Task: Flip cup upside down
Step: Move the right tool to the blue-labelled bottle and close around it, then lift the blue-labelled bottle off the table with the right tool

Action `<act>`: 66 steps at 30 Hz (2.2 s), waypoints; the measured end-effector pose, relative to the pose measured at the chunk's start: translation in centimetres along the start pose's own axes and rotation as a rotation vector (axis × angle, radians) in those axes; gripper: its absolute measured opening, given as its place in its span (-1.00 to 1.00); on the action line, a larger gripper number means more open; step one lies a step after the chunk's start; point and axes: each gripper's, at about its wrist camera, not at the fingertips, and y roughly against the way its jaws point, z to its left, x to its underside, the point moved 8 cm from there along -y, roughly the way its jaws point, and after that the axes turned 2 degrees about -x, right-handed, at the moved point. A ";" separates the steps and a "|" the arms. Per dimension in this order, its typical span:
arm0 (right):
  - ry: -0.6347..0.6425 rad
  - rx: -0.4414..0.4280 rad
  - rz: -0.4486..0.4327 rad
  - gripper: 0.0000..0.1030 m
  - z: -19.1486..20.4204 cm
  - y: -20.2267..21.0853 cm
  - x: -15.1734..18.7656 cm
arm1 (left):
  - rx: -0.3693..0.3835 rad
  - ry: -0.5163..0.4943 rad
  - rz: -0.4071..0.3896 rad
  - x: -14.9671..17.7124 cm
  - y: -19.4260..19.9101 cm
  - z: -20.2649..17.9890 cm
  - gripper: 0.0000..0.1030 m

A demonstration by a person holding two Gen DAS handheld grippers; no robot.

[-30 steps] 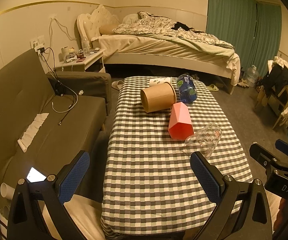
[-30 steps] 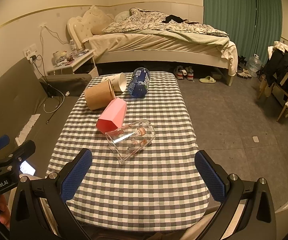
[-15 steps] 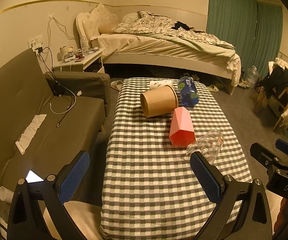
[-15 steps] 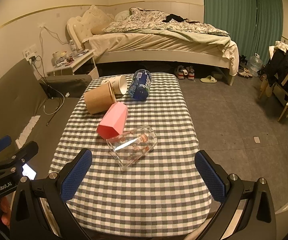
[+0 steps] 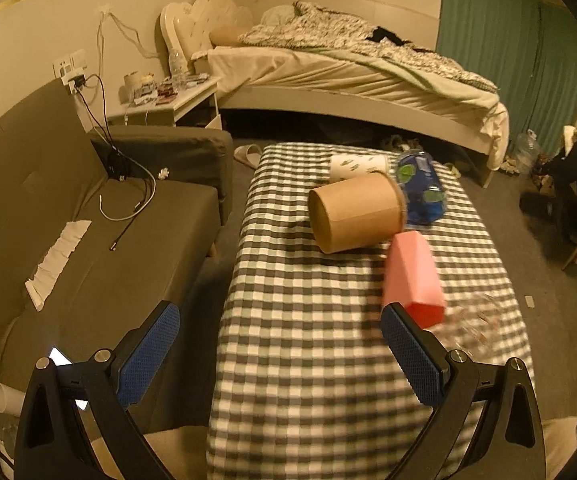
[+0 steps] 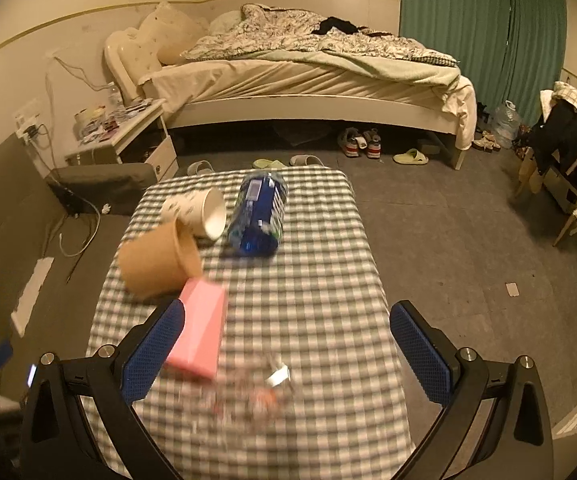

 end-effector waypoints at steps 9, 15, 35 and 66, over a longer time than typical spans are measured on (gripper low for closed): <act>0.009 -0.034 0.118 0.99 1.9 -10.6 -4.1 | -0.021 0.012 0.054 -1.8 -6.4 0.7 1.00; 0.015 -0.050 0.204 0.99 2.9 -17.4 -4.9 | -0.015 0.027 0.086 -2.2 -9.2 1.2 1.00; 0.081 -0.088 0.211 0.33 2.5 -14.6 -3.0 | 0.002 0.036 0.051 -4.1 -5.6 0.2 1.00; 0.303 -0.244 0.164 0.35 12.9 2.8 16.9 | -0.048 0.075 0.005 5.7 6.0 7.0 1.00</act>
